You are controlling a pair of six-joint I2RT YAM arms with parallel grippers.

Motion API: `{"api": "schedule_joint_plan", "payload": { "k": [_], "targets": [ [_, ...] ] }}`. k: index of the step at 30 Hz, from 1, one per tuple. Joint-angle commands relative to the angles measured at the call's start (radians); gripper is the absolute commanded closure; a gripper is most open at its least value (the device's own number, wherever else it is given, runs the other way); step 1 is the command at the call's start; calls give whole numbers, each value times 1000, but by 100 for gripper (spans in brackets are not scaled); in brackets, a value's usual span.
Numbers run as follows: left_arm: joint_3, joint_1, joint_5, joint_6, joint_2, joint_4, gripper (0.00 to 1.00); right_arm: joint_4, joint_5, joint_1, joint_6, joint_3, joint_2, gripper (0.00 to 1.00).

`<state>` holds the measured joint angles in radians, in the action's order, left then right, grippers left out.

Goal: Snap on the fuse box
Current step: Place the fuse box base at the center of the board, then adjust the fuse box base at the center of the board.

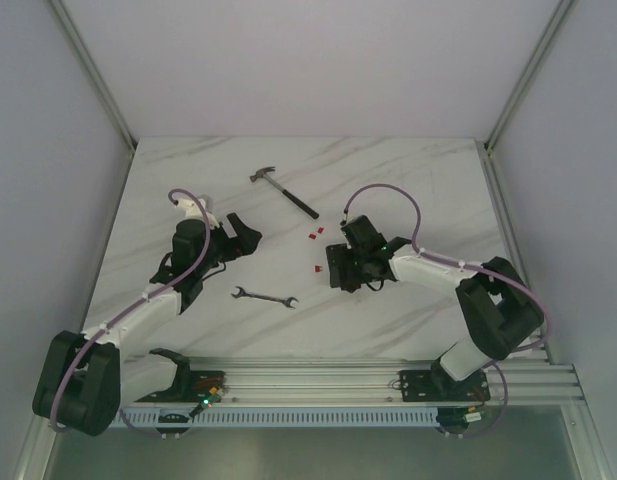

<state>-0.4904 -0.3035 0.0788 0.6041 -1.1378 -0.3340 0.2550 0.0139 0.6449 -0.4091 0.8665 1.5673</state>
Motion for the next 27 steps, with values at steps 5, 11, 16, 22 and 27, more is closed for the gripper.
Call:
{"api": "schedule_joint_plan", "payload": {
  "k": [5, 11, 16, 22, 27],
  "targets": [
    [-36, -8, 35, 10, -9, 15, 0, 18, -83, 98, 42, 51, 57, 0],
    [-35, -8, 34, 8, 8, 32, 0, 5, -116, 160, 75, 131, 124, 0],
    [-38, -8, 25, 0, 15, 48, 0, 63, -129, 185, 152, 202, 136, 4],
    [-43, -8, -17, -26, 29, 79, 0, 193, -100, 185, 334, 315, 82, 11],
    [-43, -8, -55, -31, 38, 100, 0, 205, -3, 140, 410, 404, 134, 8]
  ]
}}
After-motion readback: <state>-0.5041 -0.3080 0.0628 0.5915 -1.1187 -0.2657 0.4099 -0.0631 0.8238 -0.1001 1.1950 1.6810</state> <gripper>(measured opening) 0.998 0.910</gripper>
